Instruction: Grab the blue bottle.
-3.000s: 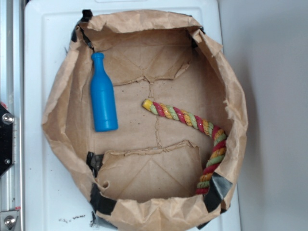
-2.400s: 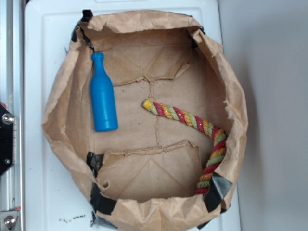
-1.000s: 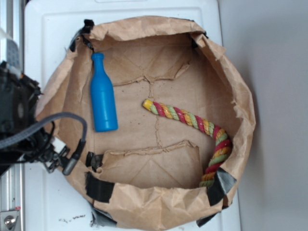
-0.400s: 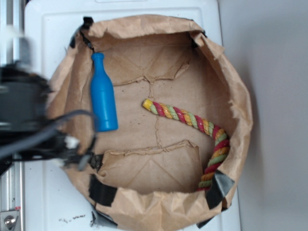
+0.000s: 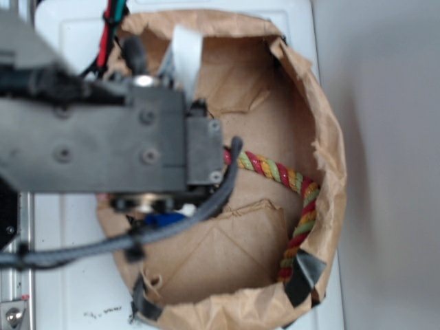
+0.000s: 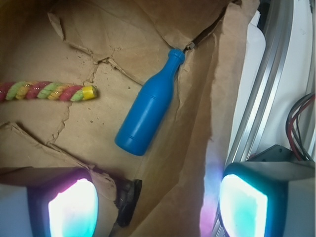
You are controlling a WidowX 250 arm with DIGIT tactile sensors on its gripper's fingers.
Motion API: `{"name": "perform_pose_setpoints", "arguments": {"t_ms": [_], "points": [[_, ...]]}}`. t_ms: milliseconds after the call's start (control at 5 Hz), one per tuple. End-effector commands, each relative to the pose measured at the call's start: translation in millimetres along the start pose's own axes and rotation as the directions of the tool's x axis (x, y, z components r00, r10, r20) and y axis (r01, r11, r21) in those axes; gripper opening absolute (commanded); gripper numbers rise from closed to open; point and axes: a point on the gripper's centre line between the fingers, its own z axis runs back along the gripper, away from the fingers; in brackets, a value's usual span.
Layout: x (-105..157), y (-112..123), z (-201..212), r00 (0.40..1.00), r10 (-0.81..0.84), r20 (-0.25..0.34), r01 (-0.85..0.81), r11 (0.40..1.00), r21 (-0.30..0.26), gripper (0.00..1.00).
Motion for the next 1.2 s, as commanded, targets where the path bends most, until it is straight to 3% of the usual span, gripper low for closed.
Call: {"name": "perform_pose_setpoints", "arguments": {"t_ms": [0, 200, 400, 600, 800, 1000], "points": [[7, 26, 25, 0.997, 0.08, -0.014, -0.08, 0.997, -0.02, 1.0], [11, 27, 53, 0.987, 0.137, -0.082, -0.14, 0.99, -0.03, 1.0], [12, 15, 57, 0.981, 0.171, -0.096, -0.172, 0.985, 0.003, 1.0], [12, 1, 28, 0.984, 0.176, -0.018, -0.176, 0.984, 0.033, 1.0], [21, -12, -8, 0.984, 0.166, 0.06, -0.167, 0.986, 0.019, 1.0], [34, -20, -37, 0.981, 0.17, 0.097, -0.172, 0.985, 0.015, 1.0]]}}
